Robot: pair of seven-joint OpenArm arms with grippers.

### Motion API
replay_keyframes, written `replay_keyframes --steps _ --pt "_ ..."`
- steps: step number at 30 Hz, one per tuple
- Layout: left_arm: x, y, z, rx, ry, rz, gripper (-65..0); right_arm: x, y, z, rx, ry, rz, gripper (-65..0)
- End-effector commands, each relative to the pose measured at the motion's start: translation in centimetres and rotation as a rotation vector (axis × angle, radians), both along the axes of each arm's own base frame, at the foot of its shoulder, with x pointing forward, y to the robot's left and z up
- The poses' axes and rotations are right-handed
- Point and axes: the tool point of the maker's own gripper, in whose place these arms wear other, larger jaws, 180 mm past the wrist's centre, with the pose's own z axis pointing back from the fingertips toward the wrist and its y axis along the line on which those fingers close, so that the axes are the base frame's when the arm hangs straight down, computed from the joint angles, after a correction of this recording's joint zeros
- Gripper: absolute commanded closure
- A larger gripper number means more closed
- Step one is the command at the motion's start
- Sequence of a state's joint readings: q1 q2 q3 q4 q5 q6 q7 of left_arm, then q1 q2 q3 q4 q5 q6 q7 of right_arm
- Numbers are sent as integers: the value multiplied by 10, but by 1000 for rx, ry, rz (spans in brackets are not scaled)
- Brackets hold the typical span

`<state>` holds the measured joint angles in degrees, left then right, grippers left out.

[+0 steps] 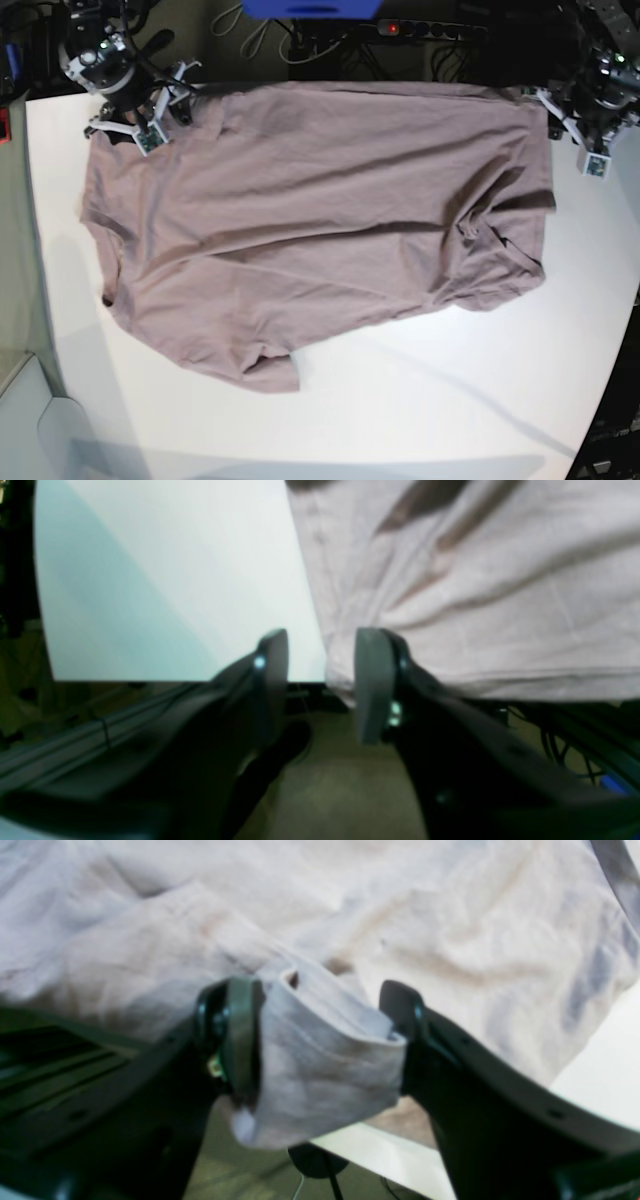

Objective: Layout the t-shirt on the table in an organized manner, then fold the t-shirt properly
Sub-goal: 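Grasp the shirt's shoulder corners with both grippers, then lift the shirt with both grippers, shake it and lay it flat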

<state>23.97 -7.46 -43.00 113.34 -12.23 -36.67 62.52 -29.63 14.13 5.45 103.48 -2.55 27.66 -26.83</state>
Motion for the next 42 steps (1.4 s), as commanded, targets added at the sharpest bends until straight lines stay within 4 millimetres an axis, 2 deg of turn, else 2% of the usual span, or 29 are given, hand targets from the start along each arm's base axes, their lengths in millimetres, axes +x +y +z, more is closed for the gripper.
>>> replay_keyframes --steps 1,3,8,11,19,20,23,24,27,30,33,34,37,42 --pt "4 2 6 10 -25 -8 -238 4 0 7 10 -28 2 -331" --pt "2 4 -2 -1 -5 5 -238 4 0 7 10 -28 2 -330" --pt "-4 7 -38 -89 70 59 -238 5 0 7 10 -30 2 -330" --pt "-8 6 -50 -120 94 74 -238 5 0 7 10 -30 2 -330" --pt "-3 -21 -74 -177 150 8 -233 5 0 7 10 -30 1 -330" --pt "-2 -23 -76 -183 156 4 -206 5 0 7 10 -31 1 -330" --pt "-5 -19 -79 -183 171 0 -25 6 0 7 9 -31 2 -325" --pt "-4 -17 -78 -178 171 1 0 6 0 7 9 -31 2 -321" --pt "0 -8 -71 -153 157 -3 -1 5 0 7 6 -29 14 -257" --pt "8 -1 -57 -111 127 -22 0 10 9 10 20 -28 88 -137" --pt "25 -1 -30 -59 54 -56 0 16 15 17 28 -38 156 -2" --pt "31 1 -20 -33 29 -70 0 18 11 21 20 -49 151 0" --pt "52 2 11 28 -53 -114 0 44 5 50 -3 -149 158 0" --pt "95 10 59 102 -198 -140 0 93 -7 110 -55 -351 141 0"
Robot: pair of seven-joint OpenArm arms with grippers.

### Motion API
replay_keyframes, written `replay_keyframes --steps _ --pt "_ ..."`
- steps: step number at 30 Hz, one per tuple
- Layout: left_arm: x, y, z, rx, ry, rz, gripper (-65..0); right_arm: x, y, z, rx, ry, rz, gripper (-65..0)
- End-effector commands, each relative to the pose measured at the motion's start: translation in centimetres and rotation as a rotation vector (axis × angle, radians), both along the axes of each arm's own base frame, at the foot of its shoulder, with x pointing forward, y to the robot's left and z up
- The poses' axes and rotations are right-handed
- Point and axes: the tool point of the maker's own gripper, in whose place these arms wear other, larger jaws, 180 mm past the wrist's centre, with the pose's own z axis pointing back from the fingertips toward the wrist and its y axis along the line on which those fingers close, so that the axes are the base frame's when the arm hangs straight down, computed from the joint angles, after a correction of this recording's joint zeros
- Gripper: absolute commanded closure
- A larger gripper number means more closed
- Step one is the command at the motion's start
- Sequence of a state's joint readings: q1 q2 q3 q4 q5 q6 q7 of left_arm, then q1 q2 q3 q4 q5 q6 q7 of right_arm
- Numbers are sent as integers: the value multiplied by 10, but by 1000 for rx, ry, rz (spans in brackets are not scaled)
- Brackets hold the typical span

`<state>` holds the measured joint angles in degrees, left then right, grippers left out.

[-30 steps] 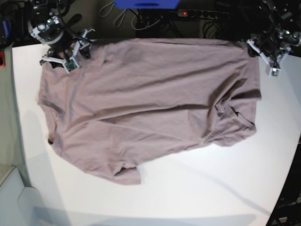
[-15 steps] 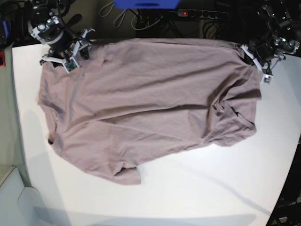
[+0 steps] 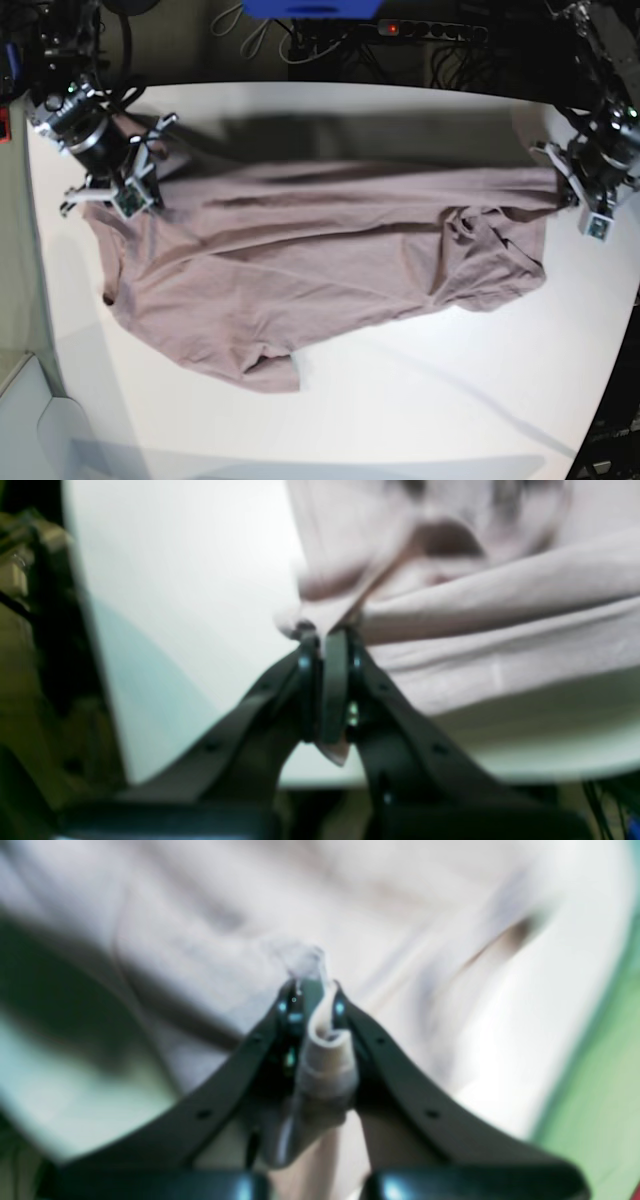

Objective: Layout the t-shirt on the table in an organized manner, then fold the t-shirt properly
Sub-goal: 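Lift the shirt with both grippers, shake it and lay it flat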

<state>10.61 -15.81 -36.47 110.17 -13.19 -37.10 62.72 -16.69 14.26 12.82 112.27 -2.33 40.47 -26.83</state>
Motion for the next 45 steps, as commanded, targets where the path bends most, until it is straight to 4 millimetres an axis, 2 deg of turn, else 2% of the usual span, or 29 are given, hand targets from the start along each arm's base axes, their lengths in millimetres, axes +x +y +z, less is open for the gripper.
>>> replay_keyframes --steps 1,4,7,9,12,15,18,21,23,27,28,31,34,35,39,42,45 --pt "14 10 23 48 -61 6 0 12 -7 20 -14 -67 -10 0" --pt "46 21 58 76 -145 27 0 44 -14 54 -19 -181 -30 0" --pt "85 18 103 70 -274 25 0 75 -21 95 -19 -306 -50 0" --pt "118 7 135 50 -358 -6 0 95 -22 123 -13 -384 -55 0" --pt "172 -13 181 31 -441 -62 0 130 -28 184 3 -538 -70 0" --pt "217 -30 218 43 -461 -102 0 154 -39 236 -12 -652 -95 0" --pt "254 -49 263 -1 -542 -141 0 169 -56 276 -69 -729 -140 0" --pt "278 -62 304 -43 -631 -177 0 176 -67 321 -99 -815 -174 0" --pt "285 -69 328 -45 -671 -194 0 174 -76 347 -130 -866 -193 0" --pt "278 -69 348 -13 -719 -205 0 162 -82 369 -182 -923 -200 0" --pt "275 -66 338 -4 -698 -195 0 160 -81 368 -191 -923 -198 0" --pt "261 -50 302 54 -628 -172 0 153 -75 333 -215 -860 -176 0" --pt "243 -45 257 96 -560 -167 0 138 -66 280 -239 -754 -145 0" --pt "235 -42 236 110 -527 -170 0 134 -57 255 -227 -702 -122 0" --pt "205 -39 176 152 -424 -187 0 112 -30 183 -130 -562 -77 0" --pt "179 -31 139 150 -359 -166 0 96 -19 144 -81 -477 -61 0" --pt "159 -21 112 144 -299 -135 0 81 -9 112 -35 -397 -63 0"
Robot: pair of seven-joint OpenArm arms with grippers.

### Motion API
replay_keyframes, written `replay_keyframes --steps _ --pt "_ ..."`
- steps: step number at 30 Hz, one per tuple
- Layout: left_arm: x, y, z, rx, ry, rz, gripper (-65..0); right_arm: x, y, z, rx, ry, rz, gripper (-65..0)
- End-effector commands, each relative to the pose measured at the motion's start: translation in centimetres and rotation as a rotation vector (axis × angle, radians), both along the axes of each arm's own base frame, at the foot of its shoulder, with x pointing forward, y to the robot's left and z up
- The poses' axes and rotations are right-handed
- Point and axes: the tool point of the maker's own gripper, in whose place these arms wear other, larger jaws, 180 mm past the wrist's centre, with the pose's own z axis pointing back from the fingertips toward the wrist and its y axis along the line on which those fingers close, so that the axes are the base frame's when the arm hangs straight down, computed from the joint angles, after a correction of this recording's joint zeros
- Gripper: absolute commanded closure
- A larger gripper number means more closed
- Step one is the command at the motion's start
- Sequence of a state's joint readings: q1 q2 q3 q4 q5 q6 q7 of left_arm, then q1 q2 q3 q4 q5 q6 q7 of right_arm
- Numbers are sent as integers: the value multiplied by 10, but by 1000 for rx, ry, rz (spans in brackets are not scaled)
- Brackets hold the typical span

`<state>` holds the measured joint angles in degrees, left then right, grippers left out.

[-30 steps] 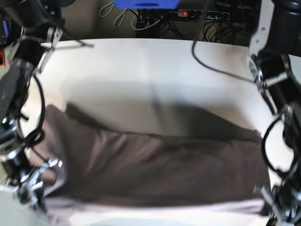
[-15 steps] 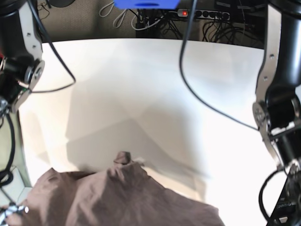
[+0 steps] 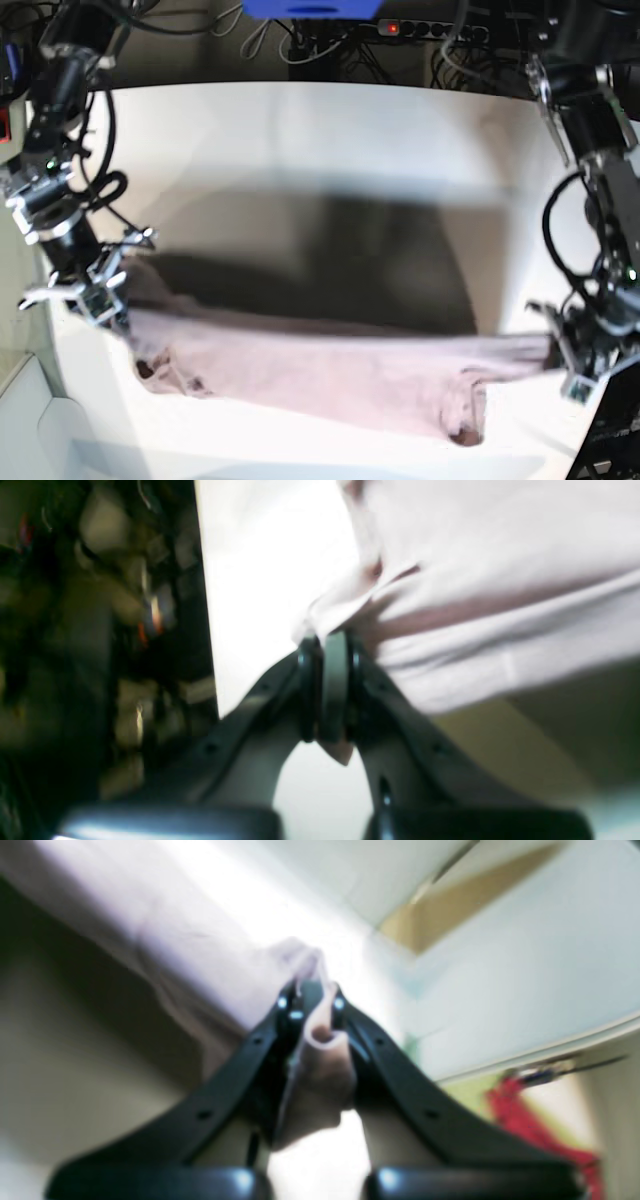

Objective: Layout the t-shirt on the table in an organized manner, then fold the t-shirt properly
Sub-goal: 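Lift the shirt with both grippers, shake it and lay it flat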

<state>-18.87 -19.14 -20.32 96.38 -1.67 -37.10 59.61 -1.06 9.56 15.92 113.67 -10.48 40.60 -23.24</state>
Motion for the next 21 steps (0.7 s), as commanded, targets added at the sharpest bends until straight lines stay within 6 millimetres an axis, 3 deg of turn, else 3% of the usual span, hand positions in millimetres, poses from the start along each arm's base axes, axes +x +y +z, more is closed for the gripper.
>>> replay_keyframes --steps 1,7,11,15,21 --pt "2 4 19 5 -66 2 0 -3 6 7 19 -32 18 0" --pt "-52 24 -51 -5 105 58 0 -58 47 -69 41 205 123 0" --pt "-85 27 -90 -9 221 69 0 -94 67 -101 57 325 176 0" --pt "-113 26 -117 -8 308 71 -1 -118 69 -130 73 425 180 -10" --pt "-141 27 -136 4 381 71 -5 -141 57 -164 64 540 166 -166"
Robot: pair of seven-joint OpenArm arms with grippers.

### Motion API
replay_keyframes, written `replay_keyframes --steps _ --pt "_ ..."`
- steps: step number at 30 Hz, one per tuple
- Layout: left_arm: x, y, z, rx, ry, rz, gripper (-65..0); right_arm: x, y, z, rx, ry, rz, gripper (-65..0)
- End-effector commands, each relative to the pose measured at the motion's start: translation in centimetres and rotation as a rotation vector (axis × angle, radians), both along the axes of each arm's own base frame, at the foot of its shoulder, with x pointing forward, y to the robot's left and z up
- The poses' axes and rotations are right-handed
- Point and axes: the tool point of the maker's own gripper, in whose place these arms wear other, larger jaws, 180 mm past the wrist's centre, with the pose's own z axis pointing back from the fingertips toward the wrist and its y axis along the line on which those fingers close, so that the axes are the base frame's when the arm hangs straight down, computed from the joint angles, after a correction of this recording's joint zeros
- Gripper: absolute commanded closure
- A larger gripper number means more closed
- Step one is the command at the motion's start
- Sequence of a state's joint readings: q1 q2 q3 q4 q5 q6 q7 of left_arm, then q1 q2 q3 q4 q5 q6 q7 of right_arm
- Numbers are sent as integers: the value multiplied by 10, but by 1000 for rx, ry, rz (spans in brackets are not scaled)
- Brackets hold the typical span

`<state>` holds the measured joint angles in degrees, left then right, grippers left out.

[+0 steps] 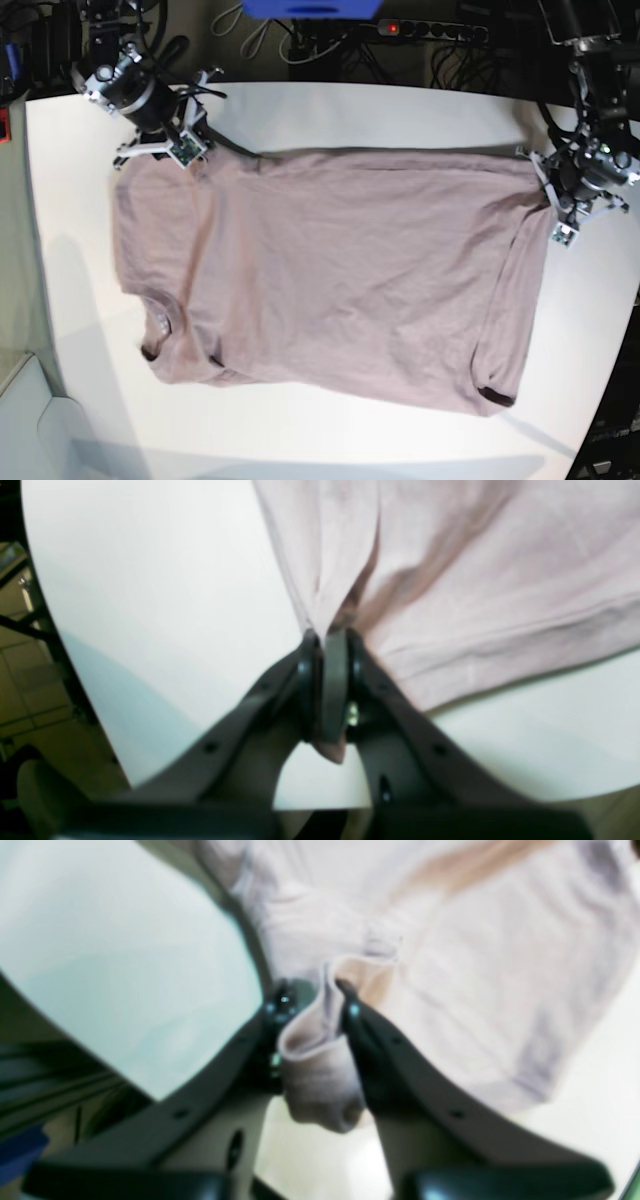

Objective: Layout the t-shirt on the table in an organized manner, then fold the t-shirt properly
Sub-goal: 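Lift the shirt with both grippers, shake it and lay it flat, then lift the shirt by its shoulders with both grippers and fold it over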

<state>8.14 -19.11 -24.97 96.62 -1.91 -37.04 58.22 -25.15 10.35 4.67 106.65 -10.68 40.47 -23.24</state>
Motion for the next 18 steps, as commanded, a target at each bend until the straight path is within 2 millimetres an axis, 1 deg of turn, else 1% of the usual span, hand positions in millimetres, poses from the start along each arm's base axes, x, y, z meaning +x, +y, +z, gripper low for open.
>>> replay_keyframes --steps 1,3,6,10,13,15,17,18 --pt "5 7 12 22 -33 2 -5 3 -1 7 8 -27 0 -186" --pt "5 9 12 29 -31 4 -5 -1 -1 5 10 -19 -1 -218" --pt "5 9 12 29 -31 4 -5 0 -3 6 7 -22 -5 -242" --pt "0 8 9 25 -22 3 -2 -3 -3 6 7 -18 -4 -244" --pt "-1 4 14 31 -35 -8 -2 -5 -3 5 7 -12 -5 -240" --pt "-2 2 18 37 -44 -18 -2 -8 -4 0 7 4 -8 -239" --pt "0 -1 26 46 -69 -29 -2 -12 -6 -10 8 34 -16 -238" --pt "-1 0 31 52 -82 -25 -2 -15 -8 -15 9 50 -19 -231"
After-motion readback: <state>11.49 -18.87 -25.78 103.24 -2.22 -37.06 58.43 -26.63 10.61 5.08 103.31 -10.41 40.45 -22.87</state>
